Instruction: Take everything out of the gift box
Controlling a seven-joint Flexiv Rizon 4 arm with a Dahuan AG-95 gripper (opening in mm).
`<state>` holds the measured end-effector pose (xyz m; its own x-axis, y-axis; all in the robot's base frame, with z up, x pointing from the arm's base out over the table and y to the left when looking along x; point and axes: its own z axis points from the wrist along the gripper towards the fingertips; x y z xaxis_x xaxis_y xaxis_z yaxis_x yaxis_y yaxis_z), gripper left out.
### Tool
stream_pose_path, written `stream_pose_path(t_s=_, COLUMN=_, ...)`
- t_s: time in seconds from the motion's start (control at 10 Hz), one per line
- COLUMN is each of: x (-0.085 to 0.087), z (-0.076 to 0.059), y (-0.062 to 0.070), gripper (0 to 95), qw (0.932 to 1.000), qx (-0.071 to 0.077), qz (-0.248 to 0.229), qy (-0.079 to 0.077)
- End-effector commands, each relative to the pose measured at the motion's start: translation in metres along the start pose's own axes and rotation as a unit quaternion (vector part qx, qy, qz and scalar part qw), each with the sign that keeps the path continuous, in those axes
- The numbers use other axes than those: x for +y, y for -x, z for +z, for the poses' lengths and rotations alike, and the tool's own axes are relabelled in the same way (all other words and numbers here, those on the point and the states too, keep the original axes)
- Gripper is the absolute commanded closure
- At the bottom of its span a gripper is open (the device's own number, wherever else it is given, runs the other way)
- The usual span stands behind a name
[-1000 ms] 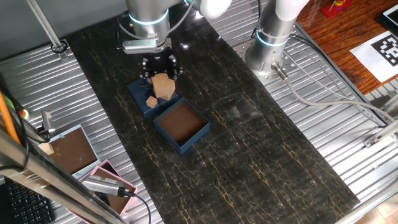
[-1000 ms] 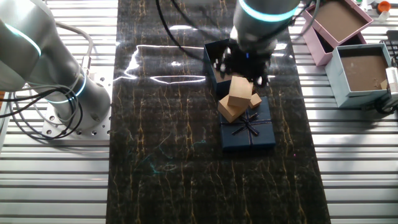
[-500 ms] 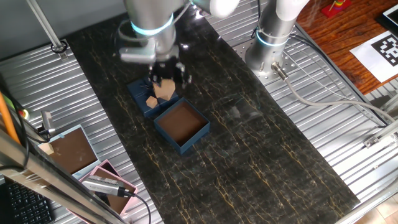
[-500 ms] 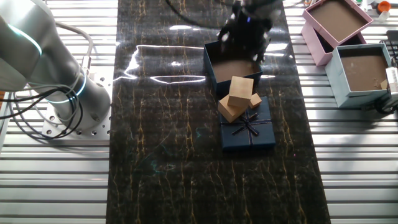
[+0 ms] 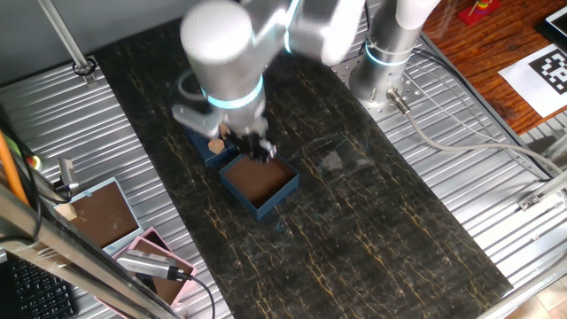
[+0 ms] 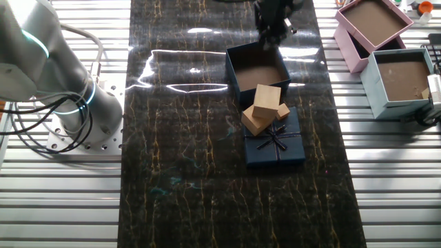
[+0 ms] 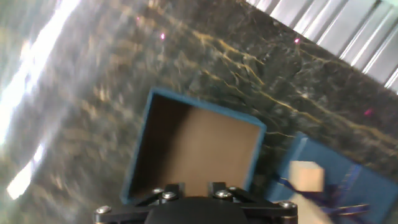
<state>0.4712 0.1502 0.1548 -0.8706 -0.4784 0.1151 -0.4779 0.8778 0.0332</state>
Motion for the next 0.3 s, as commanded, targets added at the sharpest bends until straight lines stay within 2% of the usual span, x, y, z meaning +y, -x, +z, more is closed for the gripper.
stream_pose_path(t_s=0.1, x=0.0306, z=0.0173, y=0.019, gripper=95.0, qw=0.9973, qx=-0.003, qz=0.073, qy=0.007)
stream_pose_path(t_s=0.3, x=0.0323, z=0.0162, y=0.0181, gripper=95.0, qw=0.9979, qx=-0.006, qz=0.063, qy=0.009)
